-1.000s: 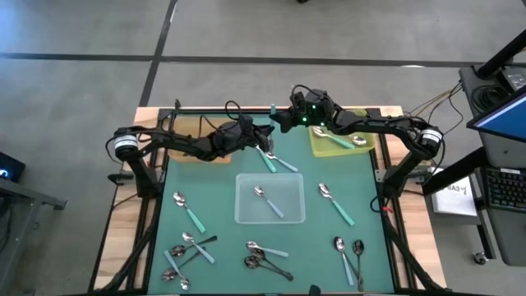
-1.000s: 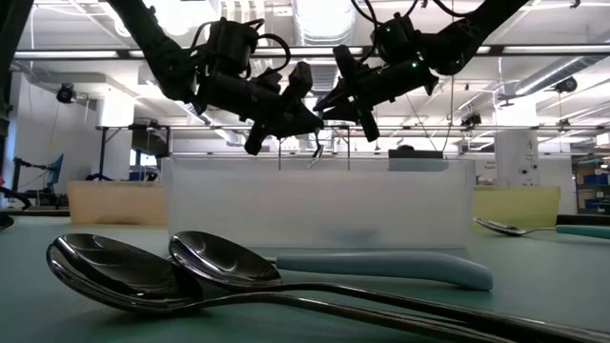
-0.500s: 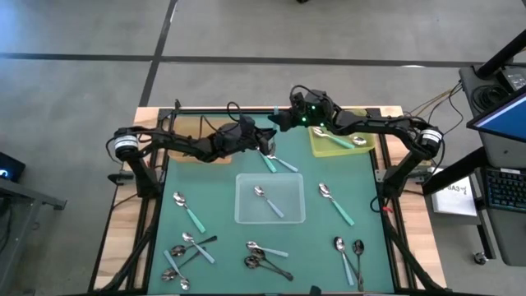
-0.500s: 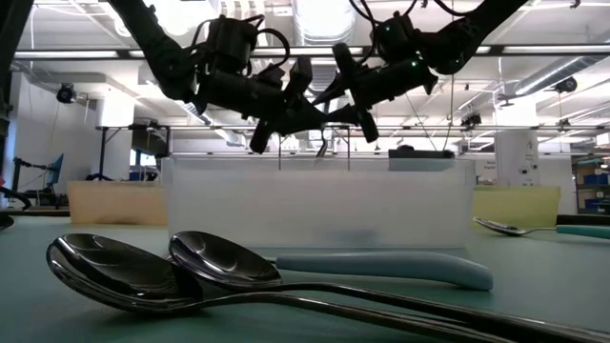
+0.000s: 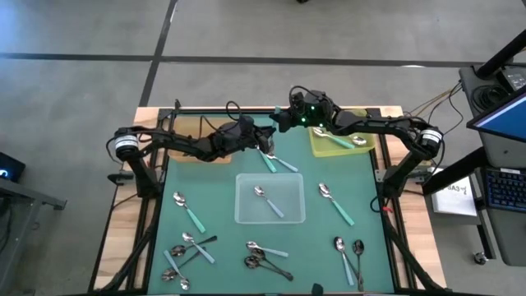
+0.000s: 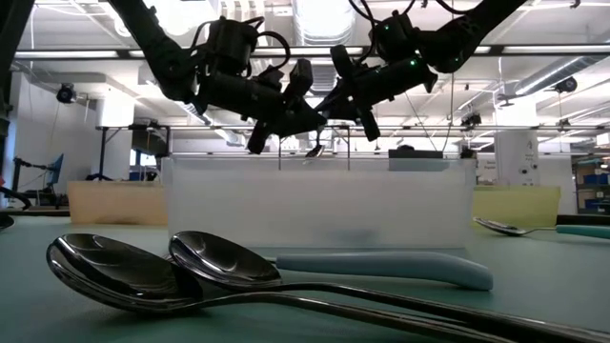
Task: Sort silverware by color (type)
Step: Put the light blue spoon into the yellow bin
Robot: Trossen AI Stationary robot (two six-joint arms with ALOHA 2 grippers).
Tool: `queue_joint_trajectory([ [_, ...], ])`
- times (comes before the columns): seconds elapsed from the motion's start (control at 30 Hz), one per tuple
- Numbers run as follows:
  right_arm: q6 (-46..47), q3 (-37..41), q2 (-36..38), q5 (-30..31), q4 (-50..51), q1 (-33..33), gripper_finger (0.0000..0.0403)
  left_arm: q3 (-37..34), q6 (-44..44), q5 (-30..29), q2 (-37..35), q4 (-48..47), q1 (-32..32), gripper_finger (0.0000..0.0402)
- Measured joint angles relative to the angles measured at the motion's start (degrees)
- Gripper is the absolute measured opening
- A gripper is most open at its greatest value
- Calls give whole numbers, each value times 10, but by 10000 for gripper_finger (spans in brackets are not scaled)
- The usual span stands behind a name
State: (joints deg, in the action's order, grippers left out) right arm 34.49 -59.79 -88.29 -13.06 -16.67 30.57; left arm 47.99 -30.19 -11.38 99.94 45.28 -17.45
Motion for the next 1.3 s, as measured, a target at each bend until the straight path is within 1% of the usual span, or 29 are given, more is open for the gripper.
queue_joint_trajectory([
  [0.17,-20,0,0,2,6,4,36,0,10,4,0,4,0,101],
  [0.3,-42,1,10,2,23,19,36,0,11,48,0,4,-1,135],
  [0.37,-62,-1,23,3,64,34,36,0,11,76,0,2,-1,147],
  [0.47,-124,-23,48,14,204,55,36,0,9,133,-1,-4,-1,155],
  [0.57,-211,-56,83,86,353,63,36,0,7,170,-3,-17,-1,155],
  [0.67,-280,-86,122,175,461,62,36,0,7,177,-3,-24,-1,152],
  [0.83,-334,-102,182,275,539,62,36,0,11,177,-4,-29,-5,146],
  [0.9,-348,-96,188,331,580,62,36,0,11,177,-4,-40,-5,144],
  [0.97,-346,-78,182,372,616,62,36,0,12,188,-4,-63,-5,142],
  [1.03,-347,-50,170,384,611,63,36,0,18,219,-4,-89,-5,141],
  [1.13,-372,-8,148,385,563,62,36,0,27,264,-5,-132,-5,141],
  [1.23,-411,22,116,394,506,65,36,0,35,291,-11,-183,-5,141],
  [1.3,-421,26,95,408,489,66,37,0,45,300,-22,-226,-5,141],
])
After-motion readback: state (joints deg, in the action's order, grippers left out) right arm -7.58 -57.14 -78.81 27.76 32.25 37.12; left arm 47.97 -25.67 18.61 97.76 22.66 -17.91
